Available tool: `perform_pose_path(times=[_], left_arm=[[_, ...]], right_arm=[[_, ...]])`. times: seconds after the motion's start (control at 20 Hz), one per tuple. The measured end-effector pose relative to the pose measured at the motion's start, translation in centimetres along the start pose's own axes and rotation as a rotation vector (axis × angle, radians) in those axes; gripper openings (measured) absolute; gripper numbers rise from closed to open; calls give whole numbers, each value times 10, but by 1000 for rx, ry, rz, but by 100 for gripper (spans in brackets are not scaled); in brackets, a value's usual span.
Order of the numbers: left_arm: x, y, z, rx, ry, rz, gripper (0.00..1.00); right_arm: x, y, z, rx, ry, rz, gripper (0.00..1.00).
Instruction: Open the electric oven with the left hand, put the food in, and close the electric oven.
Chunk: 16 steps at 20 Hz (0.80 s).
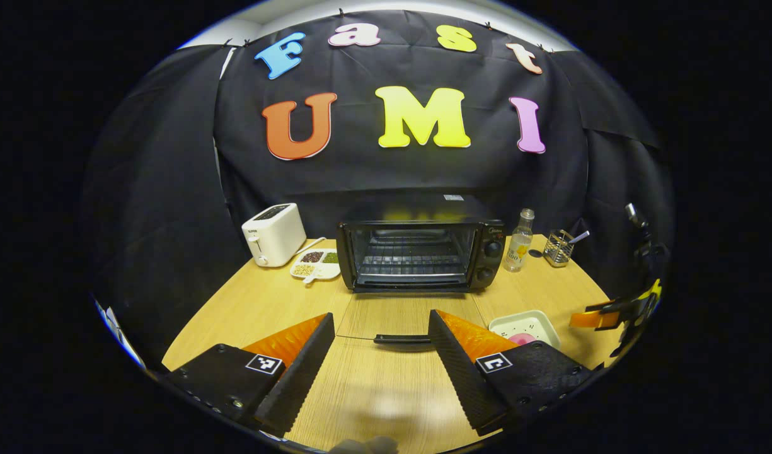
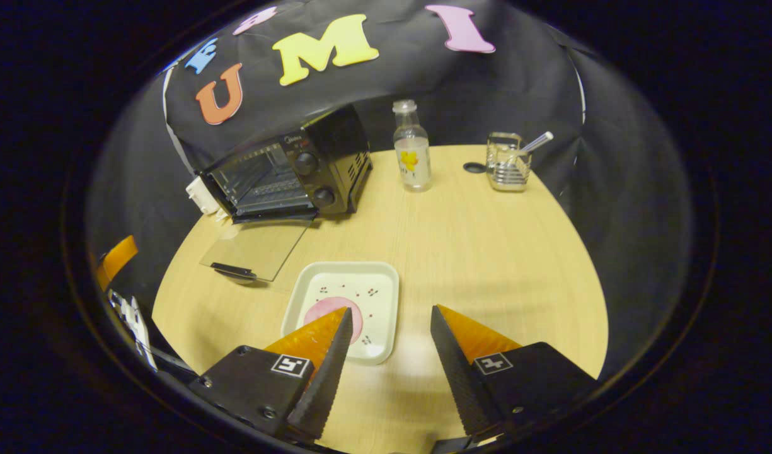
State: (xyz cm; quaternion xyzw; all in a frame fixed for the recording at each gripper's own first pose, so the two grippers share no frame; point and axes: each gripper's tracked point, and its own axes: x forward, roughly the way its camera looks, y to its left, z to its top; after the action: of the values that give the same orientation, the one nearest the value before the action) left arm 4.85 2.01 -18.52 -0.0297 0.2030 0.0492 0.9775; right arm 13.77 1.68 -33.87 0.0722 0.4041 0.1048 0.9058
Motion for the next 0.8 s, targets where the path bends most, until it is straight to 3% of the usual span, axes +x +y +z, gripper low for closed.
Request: perform_pose_path(times=[0.15, 0.2, 0.3, 0.35, 0.45, 0.5, 0.55, 0.65, 0.7, 0.8], left_arm=[[-15, 8, 18, -20, -24, 50, 95], [-17, 12, 22, -22, -33, 69, 96], [-23, 18, 25, -26, -38, 109, 96], [-25, 19, 25, -32, -39, 125, 96], [-28, 22, 25, -44, -37, 154, 96], [-29, 22, 26, -53, -39, 165, 96], [-30, 21, 25, -63, -41, 177, 96], [-28, 19, 24, -87, -43, 196, 96], [-28, 17, 25, -98, -49, 201, 96], [-28, 13, 25, -113, -54, 209, 95]], right_arm=[[31, -1, -6, 9, 89, 15, 74], [39, 0, -9, 4, 122, 17, 58], [50, 0, -13, 6, 184, 19, 50], [54, -2, -16, 7, 215, 16, 53], [57, 1, -17, 23, 271, 31, 34], [59, 0, -20, 20, 304, 31, 33], [59, -2, -27, 21, 357, 24, 22], [58, -5, -24, 28, 386, 15, 19], [58, -6, -25, 27, 427, 26, 11], [59, -7, -23, 24, 461, 52, 8]])
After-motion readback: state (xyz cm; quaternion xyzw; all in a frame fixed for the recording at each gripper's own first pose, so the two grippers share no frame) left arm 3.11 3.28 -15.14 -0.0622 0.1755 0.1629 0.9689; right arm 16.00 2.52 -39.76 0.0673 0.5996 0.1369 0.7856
